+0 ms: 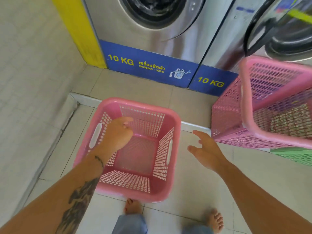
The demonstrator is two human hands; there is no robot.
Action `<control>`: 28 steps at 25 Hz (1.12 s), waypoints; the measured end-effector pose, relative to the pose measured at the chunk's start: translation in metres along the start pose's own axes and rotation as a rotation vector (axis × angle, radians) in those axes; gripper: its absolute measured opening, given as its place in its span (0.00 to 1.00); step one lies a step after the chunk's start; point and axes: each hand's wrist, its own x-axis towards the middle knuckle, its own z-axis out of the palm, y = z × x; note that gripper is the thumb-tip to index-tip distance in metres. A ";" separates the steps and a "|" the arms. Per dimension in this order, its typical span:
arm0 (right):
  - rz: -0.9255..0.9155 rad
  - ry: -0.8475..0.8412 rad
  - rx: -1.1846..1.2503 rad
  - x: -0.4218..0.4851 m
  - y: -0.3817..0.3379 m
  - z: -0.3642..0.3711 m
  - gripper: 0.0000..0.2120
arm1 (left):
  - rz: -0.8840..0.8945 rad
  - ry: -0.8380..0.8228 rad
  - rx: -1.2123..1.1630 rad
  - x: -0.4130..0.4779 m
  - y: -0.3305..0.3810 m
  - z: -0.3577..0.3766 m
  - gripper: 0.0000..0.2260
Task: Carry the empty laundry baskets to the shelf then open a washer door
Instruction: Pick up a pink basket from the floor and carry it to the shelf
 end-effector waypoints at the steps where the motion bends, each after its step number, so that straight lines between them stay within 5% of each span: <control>1: -0.007 0.030 0.043 -0.003 0.006 -0.017 0.30 | 0.054 -0.012 -0.016 -0.004 0.025 0.012 0.21; 11: -0.157 0.344 0.212 0.002 0.168 -0.248 0.25 | 0.410 0.013 -0.008 -0.021 0.277 0.231 0.21; 15: -0.249 0.538 0.042 0.031 0.247 -0.347 0.25 | 0.491 0.103 0.204 0.006 0.338 0.315 0.23; 19: -0.203 0.562 -0.165 0.072 0.306 -0.411 0.29 | 0.292 0.164 0.481 0.047 0.344 0.354 0.36; 28: -0.083 0.437 -0.210 0.137 0.344 -0.424 0.29 | 0.312 0.242 0.556 0.055 0.329 0.373 0.23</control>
